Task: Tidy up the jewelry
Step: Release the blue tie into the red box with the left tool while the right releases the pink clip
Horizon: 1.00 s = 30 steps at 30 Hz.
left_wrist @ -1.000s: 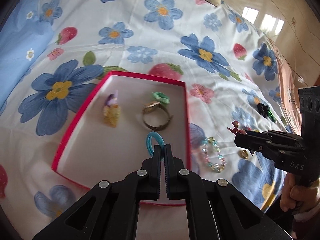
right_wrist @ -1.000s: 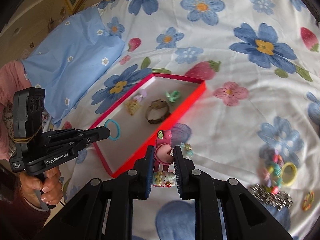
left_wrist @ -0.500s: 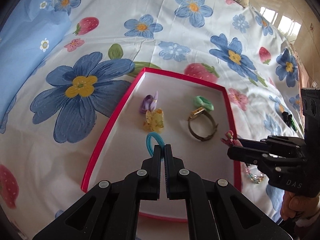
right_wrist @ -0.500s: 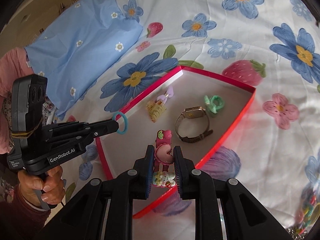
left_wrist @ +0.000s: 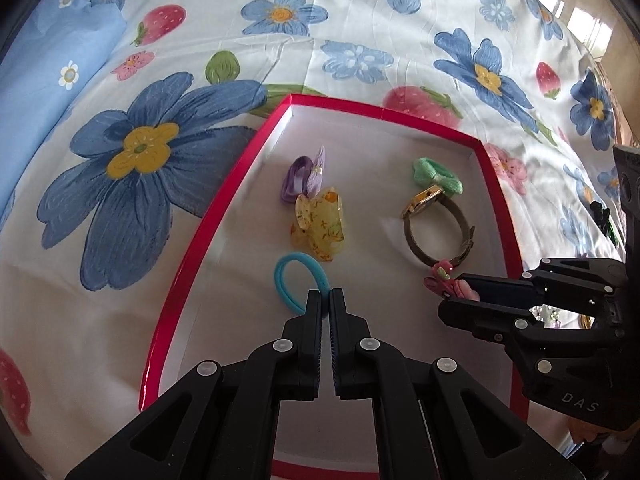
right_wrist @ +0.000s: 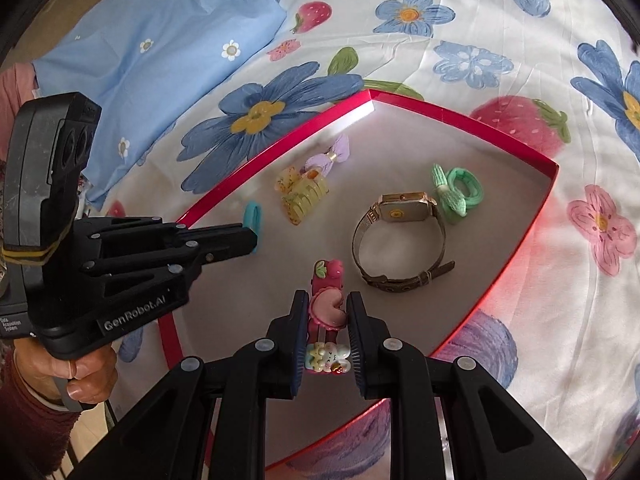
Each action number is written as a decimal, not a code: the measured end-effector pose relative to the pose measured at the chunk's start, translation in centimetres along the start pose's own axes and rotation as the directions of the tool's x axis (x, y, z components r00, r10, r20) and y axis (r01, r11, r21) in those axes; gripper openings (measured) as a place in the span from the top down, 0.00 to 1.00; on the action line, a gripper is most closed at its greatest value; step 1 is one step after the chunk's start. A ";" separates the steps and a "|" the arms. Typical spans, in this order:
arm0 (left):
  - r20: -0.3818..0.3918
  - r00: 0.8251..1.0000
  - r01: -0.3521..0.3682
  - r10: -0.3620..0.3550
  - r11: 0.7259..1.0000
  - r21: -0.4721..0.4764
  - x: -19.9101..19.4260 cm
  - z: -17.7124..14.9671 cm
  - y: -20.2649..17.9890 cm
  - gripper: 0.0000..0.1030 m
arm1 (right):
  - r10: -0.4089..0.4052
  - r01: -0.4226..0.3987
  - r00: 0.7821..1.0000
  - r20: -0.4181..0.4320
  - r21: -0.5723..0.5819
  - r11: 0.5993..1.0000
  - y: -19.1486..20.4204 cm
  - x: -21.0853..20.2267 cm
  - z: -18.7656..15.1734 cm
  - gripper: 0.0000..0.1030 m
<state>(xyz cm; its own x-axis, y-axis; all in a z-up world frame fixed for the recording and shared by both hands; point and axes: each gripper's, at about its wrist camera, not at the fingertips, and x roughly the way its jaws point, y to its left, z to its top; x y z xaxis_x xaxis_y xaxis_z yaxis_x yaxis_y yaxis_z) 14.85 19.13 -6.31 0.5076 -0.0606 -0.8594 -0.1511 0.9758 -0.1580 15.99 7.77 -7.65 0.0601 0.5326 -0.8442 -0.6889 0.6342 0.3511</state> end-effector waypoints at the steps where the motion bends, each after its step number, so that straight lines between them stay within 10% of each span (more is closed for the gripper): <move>1: -0.003 1.000 -0.001 0.001 1.000 -0.003 0.2 -0.1 0.1 0.97 | -0.003 0.003 1.000 -0.005 -0.007 1.000 0.1 0.1 0.0 0.82; 30: 0.024 1.000 0.007 -0.005 0.999 -0.052 -2.1 -1.0 0.5 0.66 | -0.014 0.013 0.997 0.070 0.018 1.000 -0.1 -3.5 -0.6 0.73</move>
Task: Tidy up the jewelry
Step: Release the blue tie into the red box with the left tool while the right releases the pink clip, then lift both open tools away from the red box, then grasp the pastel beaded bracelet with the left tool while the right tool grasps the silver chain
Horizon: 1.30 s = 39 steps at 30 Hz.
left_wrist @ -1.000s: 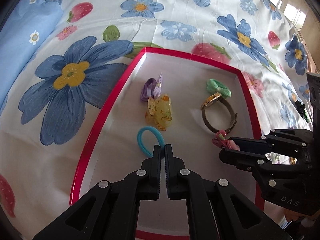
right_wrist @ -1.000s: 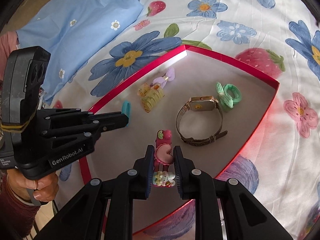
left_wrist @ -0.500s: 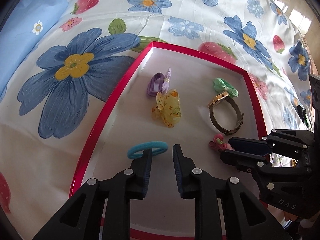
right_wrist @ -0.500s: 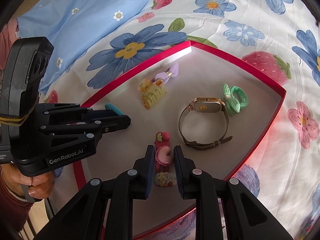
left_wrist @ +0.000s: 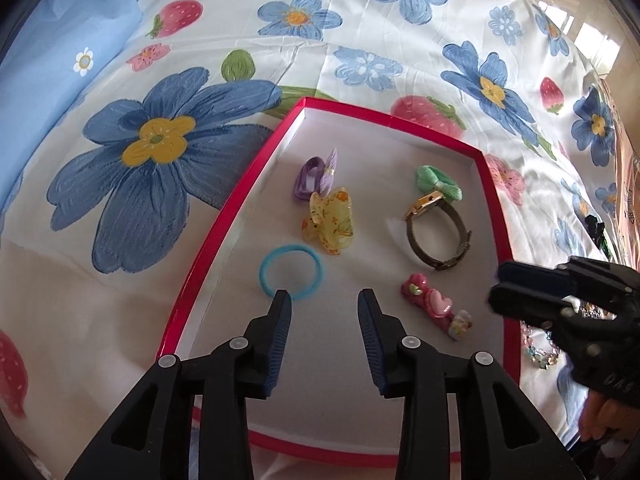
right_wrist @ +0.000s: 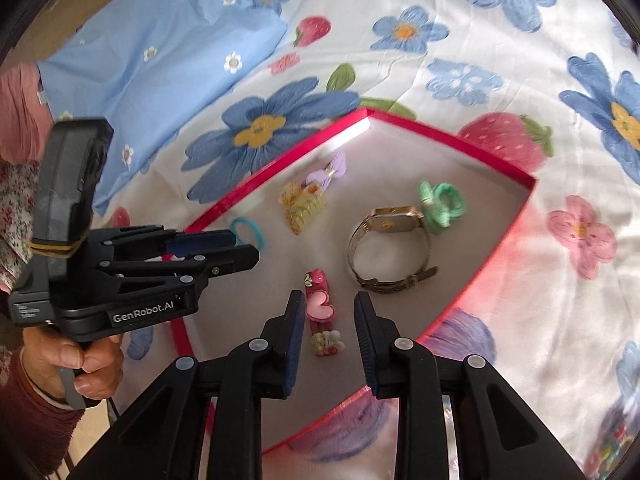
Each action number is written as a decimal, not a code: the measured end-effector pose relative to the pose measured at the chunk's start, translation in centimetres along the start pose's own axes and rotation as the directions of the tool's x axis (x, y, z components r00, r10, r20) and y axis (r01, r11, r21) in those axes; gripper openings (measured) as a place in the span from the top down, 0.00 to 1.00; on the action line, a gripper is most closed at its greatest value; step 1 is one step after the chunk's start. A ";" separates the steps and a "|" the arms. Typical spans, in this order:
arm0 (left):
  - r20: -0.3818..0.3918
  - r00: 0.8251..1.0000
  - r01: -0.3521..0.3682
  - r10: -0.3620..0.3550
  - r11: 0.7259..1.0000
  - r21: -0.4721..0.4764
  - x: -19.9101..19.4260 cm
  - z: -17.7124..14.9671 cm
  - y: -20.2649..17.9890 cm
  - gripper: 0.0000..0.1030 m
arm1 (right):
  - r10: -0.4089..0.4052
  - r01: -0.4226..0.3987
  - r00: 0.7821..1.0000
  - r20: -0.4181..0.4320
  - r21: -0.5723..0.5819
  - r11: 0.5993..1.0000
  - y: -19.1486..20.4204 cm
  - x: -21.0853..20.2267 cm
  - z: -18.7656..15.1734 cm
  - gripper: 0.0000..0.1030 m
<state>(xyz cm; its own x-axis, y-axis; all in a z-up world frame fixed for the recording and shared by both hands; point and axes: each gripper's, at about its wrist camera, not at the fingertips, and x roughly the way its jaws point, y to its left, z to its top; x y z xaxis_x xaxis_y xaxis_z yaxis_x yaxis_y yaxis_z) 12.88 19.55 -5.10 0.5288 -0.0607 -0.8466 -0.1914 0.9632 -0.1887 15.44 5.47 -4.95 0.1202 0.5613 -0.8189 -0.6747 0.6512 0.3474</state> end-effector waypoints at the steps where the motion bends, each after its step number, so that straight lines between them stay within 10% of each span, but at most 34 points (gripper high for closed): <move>1: 0.004 1.000 -0.001 0.001 1.000 0.003 -0.3 -0.1 -0.1 0.65 | -0.003 0.002 1.000 0.012 0.007 1.000 -0.1 -0.6 -0.1 0.73; 23: 0.040 0.989 0.139 -0.144 0.985 0.104 -6.5 -3.0 -7.1 0.50 | -0.193 0.153 0.972 0.133 0.266 0.952 -9.6 -13.2 -8.4 0.59; 39: -0.079 0.981 0.191 -0.178 0.954 0.230 -3.0 -4.1 -14.7 0.47 | -0.265 0.201 0.957 0.115 0.395 0.896 -14.2 -17.0 -15.0 0.59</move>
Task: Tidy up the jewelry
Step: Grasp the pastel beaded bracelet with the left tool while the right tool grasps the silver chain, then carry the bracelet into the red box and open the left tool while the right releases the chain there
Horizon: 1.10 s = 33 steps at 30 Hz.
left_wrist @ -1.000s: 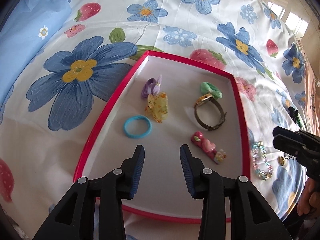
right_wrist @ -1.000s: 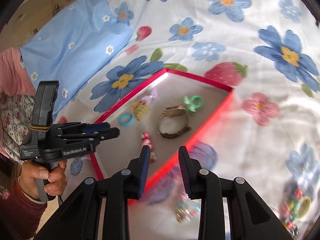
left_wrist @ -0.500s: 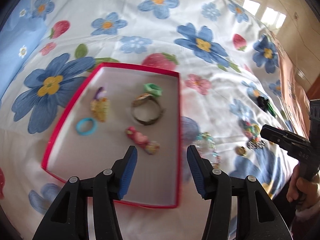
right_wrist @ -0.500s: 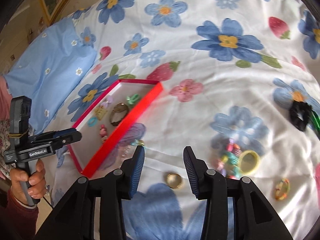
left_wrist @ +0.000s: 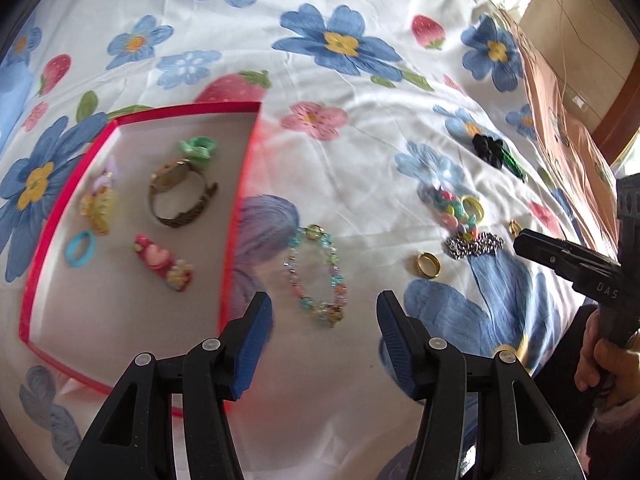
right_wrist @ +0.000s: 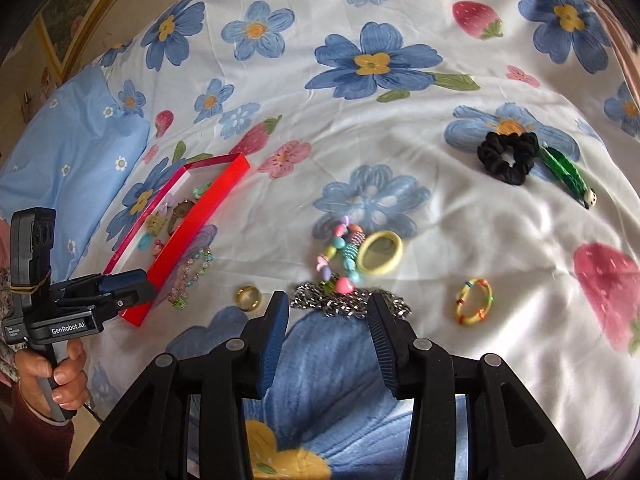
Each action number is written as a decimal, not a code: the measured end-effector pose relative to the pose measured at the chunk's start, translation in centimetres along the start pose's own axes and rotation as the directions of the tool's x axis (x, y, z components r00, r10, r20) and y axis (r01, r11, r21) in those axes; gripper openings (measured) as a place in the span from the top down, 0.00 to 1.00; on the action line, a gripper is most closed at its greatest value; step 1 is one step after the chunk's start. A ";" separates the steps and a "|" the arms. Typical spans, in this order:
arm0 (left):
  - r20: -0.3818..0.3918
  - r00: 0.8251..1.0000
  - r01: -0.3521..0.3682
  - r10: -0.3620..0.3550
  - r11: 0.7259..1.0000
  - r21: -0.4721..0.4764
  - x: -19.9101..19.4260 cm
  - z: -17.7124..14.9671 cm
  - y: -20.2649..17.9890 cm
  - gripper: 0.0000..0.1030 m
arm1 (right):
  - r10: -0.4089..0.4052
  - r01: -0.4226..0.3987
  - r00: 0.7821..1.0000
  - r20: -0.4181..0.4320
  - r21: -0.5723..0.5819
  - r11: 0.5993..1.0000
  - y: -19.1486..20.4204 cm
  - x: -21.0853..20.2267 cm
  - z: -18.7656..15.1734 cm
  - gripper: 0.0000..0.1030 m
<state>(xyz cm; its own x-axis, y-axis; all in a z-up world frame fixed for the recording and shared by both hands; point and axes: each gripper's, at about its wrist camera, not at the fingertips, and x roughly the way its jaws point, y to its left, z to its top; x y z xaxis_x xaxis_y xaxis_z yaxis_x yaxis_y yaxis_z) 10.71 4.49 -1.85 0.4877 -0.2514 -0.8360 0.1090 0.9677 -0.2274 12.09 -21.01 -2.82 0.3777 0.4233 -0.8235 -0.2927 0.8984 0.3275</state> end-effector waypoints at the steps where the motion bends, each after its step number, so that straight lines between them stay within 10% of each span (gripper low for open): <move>1: -0.006 1.000 -0.003 0.003 1.000 0.005 0.4 0.1 -0.2 0.47 | 0.005 -0.005 1.000 0.000 0.000 1.000 0.0 0.0 0.0 0.59; 17: -0.064 0.998 -0.014 0.018 0.998 0.056 4.9 0.8 -2.1 0.49 | -0.079 0.074 0.996 -0.032 -0.137 0.988 1.0 2.2 -0.2 0.59; 21: -0.069 0.997 -0.022 0.027 0.997 0.069 5.6 0.9 -2.2 0.61 | -0.102 0.090 0.993 -0.054 -0.184 0.979 0.8 3.4 0.0 0.33; 24: -0.070 0.998 -0.003 0.007 0.998 0.063 5.8 1.2 -1.9 0.82 | -0.119 0.099 0.990 -0.082 -0.207 0.973 0.7 4.8 -0.2 0.31; 27: -0.066 0.998 0.011 -0.008 0.999 0.049 5.9 1.3 -1.5 0.91 | -0.115 0.100 0.991 -0.067 -0.189 0.977 0.4 5.1 -0.4 0.43; 29: -0.060 0.998 0.016 -0.013 0.999 0.047 5.8 1.2 -1.4 0.92 | -0.113 0.100 0.991 -0.066 -0.170 0.980 0.0 4.9 -0.3 0.79; 33: -0.033 0.999 0.019 -0.017 0.999 0.046 4.9 1.1 -1.5 0.92 | -0.065 0.056 0.995 -0.072 -0.130 0.990 -0.6 4.2 -0.3 0.86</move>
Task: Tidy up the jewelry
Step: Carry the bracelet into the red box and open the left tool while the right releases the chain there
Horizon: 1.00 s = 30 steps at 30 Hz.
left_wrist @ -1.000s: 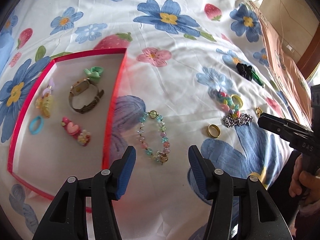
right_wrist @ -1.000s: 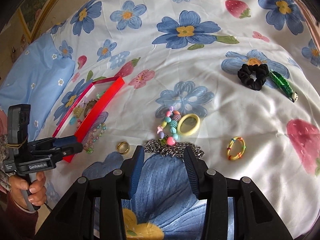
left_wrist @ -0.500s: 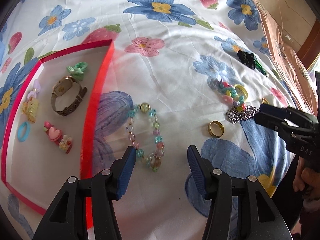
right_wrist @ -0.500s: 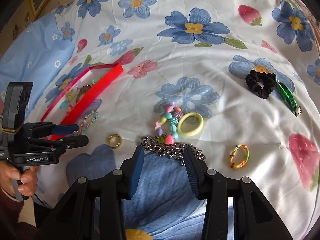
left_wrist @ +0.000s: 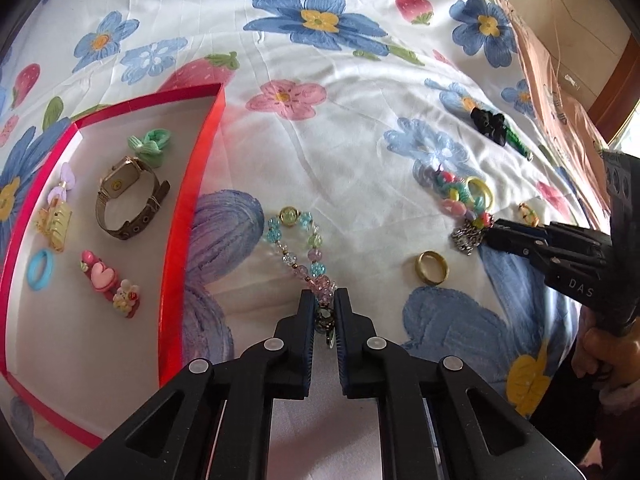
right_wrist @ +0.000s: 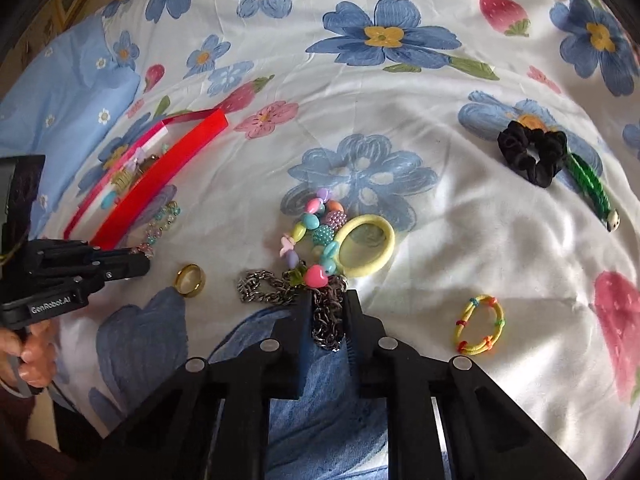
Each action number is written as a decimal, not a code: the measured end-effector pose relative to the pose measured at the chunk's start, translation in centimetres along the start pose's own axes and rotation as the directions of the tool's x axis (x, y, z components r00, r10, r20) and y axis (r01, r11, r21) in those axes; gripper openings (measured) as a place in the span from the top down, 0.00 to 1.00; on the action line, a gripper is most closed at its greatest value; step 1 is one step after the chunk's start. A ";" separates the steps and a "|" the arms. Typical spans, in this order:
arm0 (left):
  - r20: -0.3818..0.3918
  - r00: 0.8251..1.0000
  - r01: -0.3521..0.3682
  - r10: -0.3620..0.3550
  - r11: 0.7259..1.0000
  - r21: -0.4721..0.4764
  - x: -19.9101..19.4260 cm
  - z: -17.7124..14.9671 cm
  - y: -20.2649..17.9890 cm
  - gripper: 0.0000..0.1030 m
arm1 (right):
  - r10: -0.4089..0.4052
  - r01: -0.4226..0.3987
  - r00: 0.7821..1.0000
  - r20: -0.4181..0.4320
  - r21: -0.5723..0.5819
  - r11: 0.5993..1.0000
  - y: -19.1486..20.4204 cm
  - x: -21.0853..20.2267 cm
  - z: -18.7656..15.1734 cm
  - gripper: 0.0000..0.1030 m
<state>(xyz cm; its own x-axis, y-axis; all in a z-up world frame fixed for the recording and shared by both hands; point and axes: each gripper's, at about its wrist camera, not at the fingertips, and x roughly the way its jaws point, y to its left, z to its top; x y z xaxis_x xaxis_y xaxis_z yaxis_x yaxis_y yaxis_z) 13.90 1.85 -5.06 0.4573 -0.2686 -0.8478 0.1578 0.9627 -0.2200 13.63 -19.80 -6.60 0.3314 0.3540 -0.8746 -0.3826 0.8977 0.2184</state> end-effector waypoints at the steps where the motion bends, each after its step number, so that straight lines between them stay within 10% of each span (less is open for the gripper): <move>1: 0.011 1.000 0.003 -0.003 1.000 0.000 -0.4 0.0 0.0 0.92 | 0.006 -0.006 1.000 0.004 0.002 1.000 0.1 -0.2 0.0 0.86; 30: 0.247 0.965 -0.058 0.090 0.989 -0.135 -14.2 -3.5 7.0 0.92 | 0.234 -0.210 0.954 0.188 -0.136 0.968 11.0 -6.1 6.4 0.86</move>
<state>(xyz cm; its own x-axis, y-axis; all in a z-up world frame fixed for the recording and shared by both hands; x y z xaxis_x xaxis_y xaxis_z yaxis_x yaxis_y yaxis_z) 5.47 12.47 3.72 0.6717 -0.1809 -0.7183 0.0119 0.9722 -0.2338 12.87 -10.40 3.92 0.3888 0.5967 -0.7019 -0.5573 0.7590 0.3366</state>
